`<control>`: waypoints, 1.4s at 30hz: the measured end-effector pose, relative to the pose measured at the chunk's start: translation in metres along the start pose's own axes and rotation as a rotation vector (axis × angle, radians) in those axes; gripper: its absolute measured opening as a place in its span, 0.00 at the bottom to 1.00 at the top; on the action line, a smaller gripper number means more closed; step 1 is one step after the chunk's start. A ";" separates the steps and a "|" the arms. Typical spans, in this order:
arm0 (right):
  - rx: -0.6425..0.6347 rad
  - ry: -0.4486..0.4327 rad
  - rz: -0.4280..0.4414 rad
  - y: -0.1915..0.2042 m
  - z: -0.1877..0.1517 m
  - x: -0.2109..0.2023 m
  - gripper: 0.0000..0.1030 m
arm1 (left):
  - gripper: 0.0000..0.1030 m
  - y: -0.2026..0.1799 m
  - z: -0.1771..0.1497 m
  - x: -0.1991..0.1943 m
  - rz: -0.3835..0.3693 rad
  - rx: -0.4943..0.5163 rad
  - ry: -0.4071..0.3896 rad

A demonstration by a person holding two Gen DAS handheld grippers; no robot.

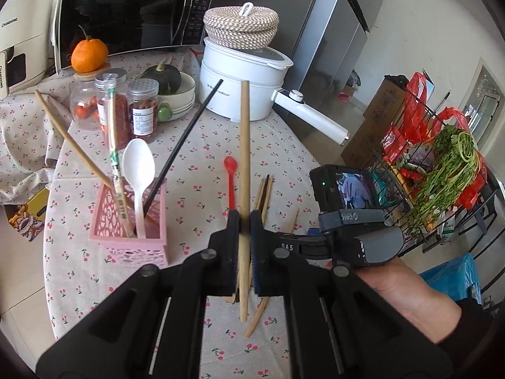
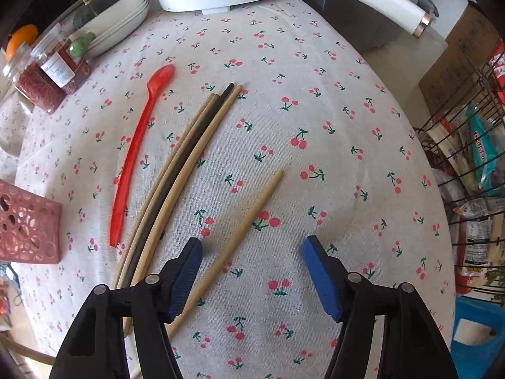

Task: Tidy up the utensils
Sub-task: 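Lower the wooden chopstick into the pink holder with the left gripper while the right grasps another wooden chopstick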

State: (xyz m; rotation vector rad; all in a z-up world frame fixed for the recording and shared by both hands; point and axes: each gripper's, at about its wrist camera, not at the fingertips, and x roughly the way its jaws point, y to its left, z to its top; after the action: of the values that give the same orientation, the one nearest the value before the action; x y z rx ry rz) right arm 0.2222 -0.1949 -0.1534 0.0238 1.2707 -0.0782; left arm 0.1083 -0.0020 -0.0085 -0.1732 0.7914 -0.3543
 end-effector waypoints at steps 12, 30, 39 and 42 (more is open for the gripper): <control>-0.008 -0.041 0.201 0.019 0.001 -0.003 0.06 | 0.07 0.027 -0.009 -0.019 -0.006 -0.047 -0.021; -0.059 -0.462 0.406 -0.022 -0.049 -0.141 0.06 | 0.07 0.044 0.010 -0.092 0.024 -0.061 -0.251; -0.101 -0.601 0.487 -0.011 -0.056 -0.191 0.06 | 0.07 0.068 0.023 -0.114 0.124 -0.095 -0.358; -0.106 -0.621 0.504 -0.006 -0.054 -0.199 0.06 | 0.07 0.079 0.024 -0.104 0.159 -0.102 -0.339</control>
State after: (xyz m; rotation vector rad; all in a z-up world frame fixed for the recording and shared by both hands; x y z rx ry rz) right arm 0.1120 -0.1890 0.0210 0.2117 0.6183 0.3908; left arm 0.0771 0.1105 0.0548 -0.2568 0.4837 -0.1282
